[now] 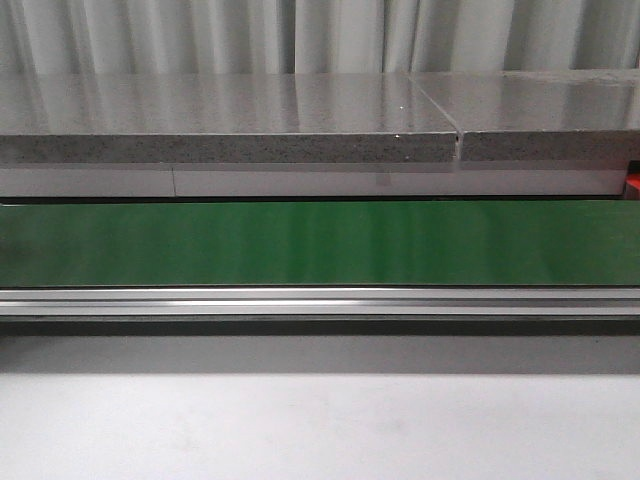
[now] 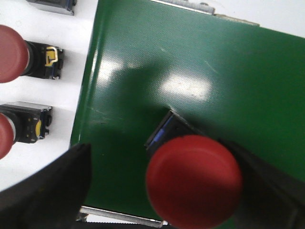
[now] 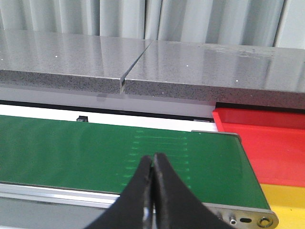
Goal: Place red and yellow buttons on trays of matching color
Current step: 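Move the left gripper back over the yellow buttons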
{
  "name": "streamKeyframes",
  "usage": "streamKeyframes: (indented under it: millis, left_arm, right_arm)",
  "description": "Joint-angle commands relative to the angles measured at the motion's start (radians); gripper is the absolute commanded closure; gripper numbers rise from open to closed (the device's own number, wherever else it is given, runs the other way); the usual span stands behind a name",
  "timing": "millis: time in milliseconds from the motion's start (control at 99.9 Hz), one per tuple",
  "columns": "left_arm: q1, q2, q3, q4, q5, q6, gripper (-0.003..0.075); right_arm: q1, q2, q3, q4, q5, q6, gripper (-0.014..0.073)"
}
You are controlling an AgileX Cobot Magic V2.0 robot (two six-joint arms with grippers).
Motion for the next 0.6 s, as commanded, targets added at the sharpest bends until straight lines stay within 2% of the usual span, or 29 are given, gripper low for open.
streamKeyframes:
  millis: [0,290,591]
  left_arm:
    - [-0.003,-0.039,-0.046,0.004,-0.016,0.008,0.0098]
    - [-0.003,-0.039,-0.193,-0.13,0.036,0.109,0.0099]
    - [-0.003,-0.069,-0.315,-0.13,0.05,0.104,0.0099]
  right_arm:
    - [0.001,-0.019,-0.014,-0.007,-0.082,-0.006,0.066]
    - [0.001,-0.019,-0.014,-0.007,-0.082,-0.006,0.066]
    - [0.001,-0.019,-0.014,-0.007,-0.082,-0.006,0.066]
